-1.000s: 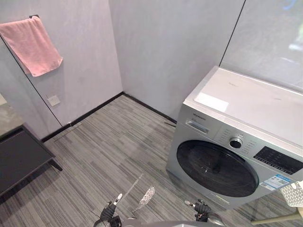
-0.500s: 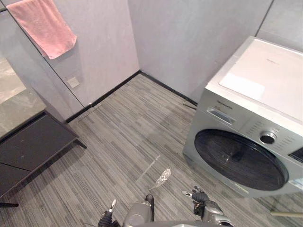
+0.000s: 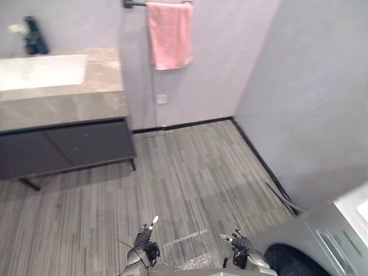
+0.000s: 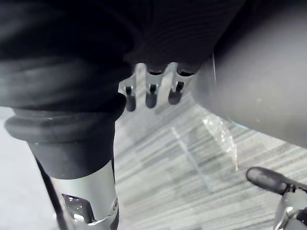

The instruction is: Pick up the laundry basket with both hands and put the clothes into the washing machine.

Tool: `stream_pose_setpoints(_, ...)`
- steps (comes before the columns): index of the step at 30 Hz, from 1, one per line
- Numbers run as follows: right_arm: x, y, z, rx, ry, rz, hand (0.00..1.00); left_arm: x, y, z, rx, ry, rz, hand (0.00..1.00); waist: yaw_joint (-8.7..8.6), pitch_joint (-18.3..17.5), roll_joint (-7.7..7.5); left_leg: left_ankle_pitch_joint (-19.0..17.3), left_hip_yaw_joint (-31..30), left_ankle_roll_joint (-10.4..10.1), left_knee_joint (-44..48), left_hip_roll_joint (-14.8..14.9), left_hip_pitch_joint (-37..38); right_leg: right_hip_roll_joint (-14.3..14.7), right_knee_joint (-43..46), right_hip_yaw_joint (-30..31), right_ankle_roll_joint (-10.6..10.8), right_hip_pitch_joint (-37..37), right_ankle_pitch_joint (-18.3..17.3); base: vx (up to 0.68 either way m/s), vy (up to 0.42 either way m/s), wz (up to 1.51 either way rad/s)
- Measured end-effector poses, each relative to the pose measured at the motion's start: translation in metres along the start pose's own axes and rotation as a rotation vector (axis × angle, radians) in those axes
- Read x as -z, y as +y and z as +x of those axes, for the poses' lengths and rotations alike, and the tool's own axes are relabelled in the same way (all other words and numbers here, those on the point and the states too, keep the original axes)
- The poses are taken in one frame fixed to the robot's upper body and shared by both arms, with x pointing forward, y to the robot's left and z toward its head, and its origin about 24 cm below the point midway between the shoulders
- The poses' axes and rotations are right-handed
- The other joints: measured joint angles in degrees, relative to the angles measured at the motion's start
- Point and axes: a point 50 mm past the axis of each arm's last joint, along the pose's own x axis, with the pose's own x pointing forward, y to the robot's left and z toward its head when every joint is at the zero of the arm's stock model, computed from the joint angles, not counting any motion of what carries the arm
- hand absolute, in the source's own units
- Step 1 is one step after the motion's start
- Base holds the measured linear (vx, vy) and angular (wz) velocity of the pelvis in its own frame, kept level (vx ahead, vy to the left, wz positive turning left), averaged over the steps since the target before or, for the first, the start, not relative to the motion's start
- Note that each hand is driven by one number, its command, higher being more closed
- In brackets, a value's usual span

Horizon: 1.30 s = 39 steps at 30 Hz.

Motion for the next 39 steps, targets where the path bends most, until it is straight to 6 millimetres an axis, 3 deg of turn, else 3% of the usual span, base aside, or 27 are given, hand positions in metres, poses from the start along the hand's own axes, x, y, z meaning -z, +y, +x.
stream_pose_setpoints(2,0.004,0.0,-0.001,0.005,0.017,0.004,0.0,0.002,0.013,0.0,-0.035,0.014,0.01,0.0,-0.37,-0.33,-0.24,-1.62,-4.82,-1.84,0.64,0.02,0.02,-0.2,-9.18,-1.11,4.26,3.39,2.69,0.18,-0.355,1.56)
stream_pose_setpoints(3,0.008,0.002,-0.001,0.009,0.035,0.012,0.0,0.004,0.025,-0.001,-0.073,0.02,0.003,0.0,-0.16,-1.1,-1.37,-2.45,-6.58,-3.14,0.51,-0.01,0.11,-1.61,-13.49,-6.54,5.93,5.22,7.14,0.26,-0.593,0.92)
stream_pose_setpoints(4,0.005,0.0,0.0,0.021,0.035,0.023,0.0,0.011,0.032,-0.004,-0.099,0.04,-0.016,0.0,0.15,-2.13,-0.96,-3.14,-6.67,-4.35,0.46,1.53,-0.01,-1.66,-16.27,-11.0,7.29,7.36,4.2,0.2,-0.495,0.69)
stream_pose_setpoints(6,-0.008,-0.004,0.004,0.033,0.001,0.036,0.0,0.023,0.035,-0.007,-0.118,0.085,-0.027,0.0,-0.01,-2.76,2.03,-2.77,-6.1,-5.64,-1.26,5.0,-0.55,0.76,-20.37,-13.72,6.78,8.73,3.87,0.12,-0.4,0.15)
stream_pose_setpoints(8,-0.02,-0.016,0.006,0.065,-0.029,0.05,0.0,0.044,0.035,-0.013,-0.132,0.154,-0.055,0.0,-0.03,-4.2,4.94,-0.82,-5.74,-8.77,-6.17,9.53,-1.0,4.21,-24.59,-15.93,5.46,9.38,4.71,0.05,-0.416,0.12)
stream_pose_setpoints(10,-0.019,-0.027,0.005,0.096,-0.021,0.044,0.0,0.047,0.037,-0.014,-0.14,0.166,-0.065,0.0,-0.2,-4.32,5.22,1.38,-5.58,-10.77,-8.11,11.65,-0.51,5.94,-27.33,-17.8,4.24,11.64,5.53,0.03,-0.293,0.34)
stream_pose_setpoints(12,-0.02,-0.034,0.005,0.113,-0.019,0.035,0.0,0.045,0.041,-0.013,-0.152,0.159,-0.071,0.0,-0.24,-4.01,4.51,3.42,-4.2,-12.26,-8.37,12.92,-1.42,7.25,-29.61,-19.75,2.94,13.12,6.41,-0.03,-0.207,0.43)
stream_pose_setpoints(16,-0.024,-0.031,0.007,0.112,-0.021,0.033,0.0,0.037,0.047,-0.011,-0.172,0.138,-0.073,0.0,-0.5,-2.75,2.87,7.82,5.55,-12.12,-7.68,13.44,-5.45,7.28,-31.04,-23.86,1.4,13.21,7.52,-0.12,-0.098,0.59)
stream_pose_setpoints(19,-0.017,-0.036,0.006,0.139,0.004,0.069,0.0,0.04,0.047,-0.012,-0.176,0.146,-0.073,0.0,-0.57,-2.28,3.62,8.7,13.16,-11.1,-11.4,14.69,-4.4,7.01,-31.83,-27.51,1.45,14.92,6.95,-0.17,0.007,0.67)
stream_pose_setpoints(23,-0.006,-0.037,0.004,0.147,0.043,0.092,0.0,0.046,0.052,-0.015,-0.185,0.166,-0.06,0.0,-1.32,-2.58,3.56,10.84,14.15,-9.08,-19.91,13.2,-1.81,5.99,-35.62,-26.08,2.41,16.59,7.27,-0.18,0.034,0.25)
stream_pose_setpoints(25,-0.001,-0.039,0.003,0.152,0.061,0.098,0.0,0.049,0.058,-0.017,-0.187,0.182,-0.019,0.0,-2.72,-2.58,3.32,11.65,14.59,-7.9,-24.74,12.01,-0.47,5.07,-37.94,-24.01,3.13,16.88,7.7,-0.07,0.043,0.21)
stream_pose_setpoints(30,0.009,-0.04,0.0,0.146,0.092,0.096,0.0,0.048,0.064,-0.018,-0.197,0.182,0.012,0.0,-3.33,-2.82,2.83,11.7,15.43,-7.93,-25.3,10.51,-0.07,4.27,-39.72,-20.81,3.29,17.04,7.8,-0.03,0.081,-0.08)
stream_pose_setpoints(39,0.014,-0.045,-0.001,0.152,0.112,0.069,0.0,0.049,0.067,-0.018,-0.197,0.193,0.036,0.0,-3.51,-3.67,2.41,11.79,16.08,-8.08,-24.21,10.46,1.06,4.48,-39.43,-19.53,3.4,18.08,7.87,0.06,0.022,-0.08)
